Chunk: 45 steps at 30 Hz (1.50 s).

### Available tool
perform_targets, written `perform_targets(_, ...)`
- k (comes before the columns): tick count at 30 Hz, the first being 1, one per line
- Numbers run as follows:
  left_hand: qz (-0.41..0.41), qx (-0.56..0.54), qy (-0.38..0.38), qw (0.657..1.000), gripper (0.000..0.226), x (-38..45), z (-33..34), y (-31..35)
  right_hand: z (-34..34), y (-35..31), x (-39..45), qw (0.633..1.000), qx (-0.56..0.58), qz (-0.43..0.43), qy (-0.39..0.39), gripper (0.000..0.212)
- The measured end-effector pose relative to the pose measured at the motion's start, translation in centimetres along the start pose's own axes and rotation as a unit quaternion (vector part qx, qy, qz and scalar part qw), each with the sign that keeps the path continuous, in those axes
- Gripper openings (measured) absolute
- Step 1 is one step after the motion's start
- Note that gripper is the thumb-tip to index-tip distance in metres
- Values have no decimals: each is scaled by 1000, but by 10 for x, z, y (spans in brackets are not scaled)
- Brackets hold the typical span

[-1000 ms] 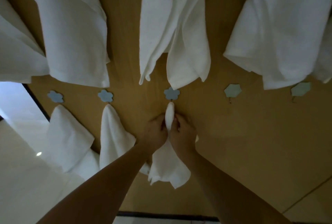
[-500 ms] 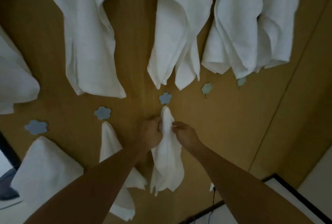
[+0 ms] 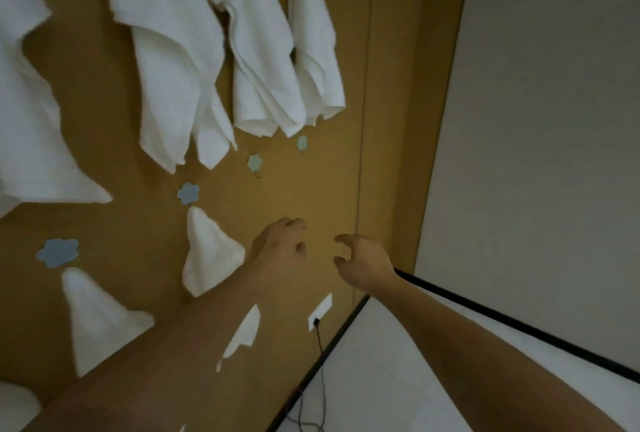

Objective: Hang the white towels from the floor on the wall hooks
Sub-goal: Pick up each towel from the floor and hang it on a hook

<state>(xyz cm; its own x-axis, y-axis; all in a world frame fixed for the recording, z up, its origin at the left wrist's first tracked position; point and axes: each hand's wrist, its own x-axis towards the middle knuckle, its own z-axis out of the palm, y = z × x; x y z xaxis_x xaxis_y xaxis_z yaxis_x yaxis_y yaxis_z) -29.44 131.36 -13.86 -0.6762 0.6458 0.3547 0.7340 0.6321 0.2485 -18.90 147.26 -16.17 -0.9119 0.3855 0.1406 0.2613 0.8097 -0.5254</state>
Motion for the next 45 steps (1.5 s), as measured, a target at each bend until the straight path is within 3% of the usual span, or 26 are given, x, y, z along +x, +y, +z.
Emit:
perform_targets(8, 177, -85, -80, 977, 43, -14, 89, 248, -122, 179, -176, 980, -93, 154, 85, 51)
perform_targets(17, 363, -103, -171, 910, 51, -129, 162, 594, -245, 358, -469, 900, -113, 379, 180, 57)
perform_targets(23, 496, -125, -221, 830, 50, -231, 189, 771, -288, 417, -637, 821, -98, 517, 223, 52)
perform_targets(30, 630, -123, -274, 716, 52, -331, 231, 930, -309, 472, -793, 707, -58, 648, 275, 57)
perform_targets(40, 736, -121, -318, 585, 53, -424, 303, 1156, -368, 589, -941, 566, -18, 761, 317, 56)
perform_targets(45, 763, -101, -339, 541, 52, -438, 337, 1264, -411, 656, -986, 512, 24, 785, 349, 54)
